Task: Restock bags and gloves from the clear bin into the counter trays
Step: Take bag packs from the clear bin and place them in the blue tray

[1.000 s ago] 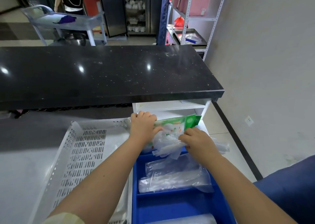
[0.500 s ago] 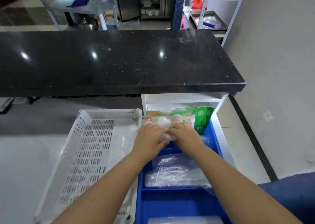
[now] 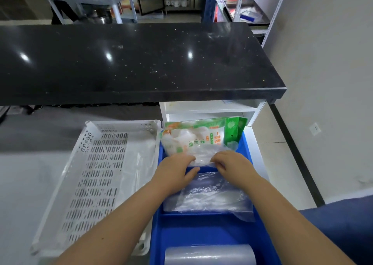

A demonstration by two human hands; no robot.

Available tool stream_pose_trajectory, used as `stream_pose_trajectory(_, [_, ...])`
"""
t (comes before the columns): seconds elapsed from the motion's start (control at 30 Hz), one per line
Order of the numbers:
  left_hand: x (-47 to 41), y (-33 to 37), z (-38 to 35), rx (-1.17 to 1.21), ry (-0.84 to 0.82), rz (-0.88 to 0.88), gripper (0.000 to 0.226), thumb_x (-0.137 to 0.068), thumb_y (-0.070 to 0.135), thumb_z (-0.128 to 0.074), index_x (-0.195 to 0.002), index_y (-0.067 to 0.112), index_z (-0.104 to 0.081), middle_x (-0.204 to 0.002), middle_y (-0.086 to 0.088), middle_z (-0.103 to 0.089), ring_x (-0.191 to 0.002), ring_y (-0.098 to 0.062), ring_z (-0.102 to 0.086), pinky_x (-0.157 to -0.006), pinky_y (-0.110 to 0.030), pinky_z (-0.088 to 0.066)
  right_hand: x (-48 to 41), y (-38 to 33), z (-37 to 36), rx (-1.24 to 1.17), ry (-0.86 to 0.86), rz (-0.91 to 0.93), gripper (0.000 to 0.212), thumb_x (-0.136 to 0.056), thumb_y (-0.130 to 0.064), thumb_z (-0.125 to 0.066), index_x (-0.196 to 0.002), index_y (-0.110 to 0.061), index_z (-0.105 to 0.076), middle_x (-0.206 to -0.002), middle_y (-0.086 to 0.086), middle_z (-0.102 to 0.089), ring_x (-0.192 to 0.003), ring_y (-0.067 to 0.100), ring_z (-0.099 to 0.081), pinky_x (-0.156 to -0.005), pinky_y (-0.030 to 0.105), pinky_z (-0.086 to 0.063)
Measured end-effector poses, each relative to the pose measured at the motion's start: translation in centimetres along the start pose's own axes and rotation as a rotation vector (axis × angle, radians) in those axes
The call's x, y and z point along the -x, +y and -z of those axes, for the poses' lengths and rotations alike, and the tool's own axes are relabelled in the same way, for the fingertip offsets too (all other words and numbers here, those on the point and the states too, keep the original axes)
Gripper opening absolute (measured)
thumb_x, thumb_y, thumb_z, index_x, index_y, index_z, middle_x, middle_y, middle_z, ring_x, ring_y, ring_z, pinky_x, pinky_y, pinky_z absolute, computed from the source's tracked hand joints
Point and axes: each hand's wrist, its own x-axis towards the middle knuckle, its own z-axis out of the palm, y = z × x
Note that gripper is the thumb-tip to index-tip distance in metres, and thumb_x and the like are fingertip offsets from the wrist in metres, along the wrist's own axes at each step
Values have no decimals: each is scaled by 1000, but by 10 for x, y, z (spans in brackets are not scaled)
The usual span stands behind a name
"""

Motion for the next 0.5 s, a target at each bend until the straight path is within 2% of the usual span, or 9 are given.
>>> stream_pose_trajectory(0.07, [1, -1, -1, -79, -66, -20, 41, -92, 56, -38, -104, 27, -64, -99, 9, -66, -92, -13, -58, -73, -35, -50, -2, 1, -3, -12, -43, -80, 18, -91, -33, -48, -93, -27, -65, -95, -9, -66, -85, 16, -58, -67, 31, -45])
stream_pose_trajectory(0.17, [-2, 3, -5, -126, -124, -8, 44, -95, 54, -31, -99, 26, -65, -94, 9, -66, -89, -14, -55, -72, -37, -48, -4, 5, -4, -41, -172, -166, 32, -88, -56, -39, -88, -32, -60, -88, -11, -61, -77, 11, -55, -61, 29, -40])
stream_pose_trajectory(0.23, [-5, 5, -6, -124, -165, 22, 44, -97, 53, -30, -94, 27, -65, -90, 7, -65, -86, -15, -54, -70, -38, -48, -4, 5, -4, -52, -262, -180, 39, -88, -63, -35, -84, -32, -58, -86, -11, -60, -76, 8, -54, -59, 28, -40])
stream_pose_trajectory(0.3, [-7, 8, -4, -100, -187, 40, 43, -98, 51, -29, -86, 26, -62, -85, 4, -63, -81, -16, -54, -67, -37, -47, -5, 5, -3, -34, -266, -156, 40, -89, -62, -34, -82, -31, -57, -84, -11, -60, -74, 8, -54, -57, 27, -38])
stream_pose_trajectory(0.37, [-8, 12, -1, -75, -152, 31, 38, -99, 46, -29, -82, 25, -57, -84, 3, -62, -80, -17, -54, -68, -38, -47, -6, 2, 1, -1, -197, -130, 37, -92, -58, -35, -86, -31, -60, -84, -10, -61, -75, 12, -55, -57, 29, -38])
stream_pose_trajectory(0.5, [-4, 17, 1, -93, -16, -7, 38, -101, 42, -29, -98, 23, -62, -95, 6, -61, -88, -14, -52, -76, -38, -47, -1, -1, 9, 38, -17, -56, 27, -96, -42, -41, -100, -28, -65, -96, -6, -69, -88, 20, -61, -74, 38, -50])
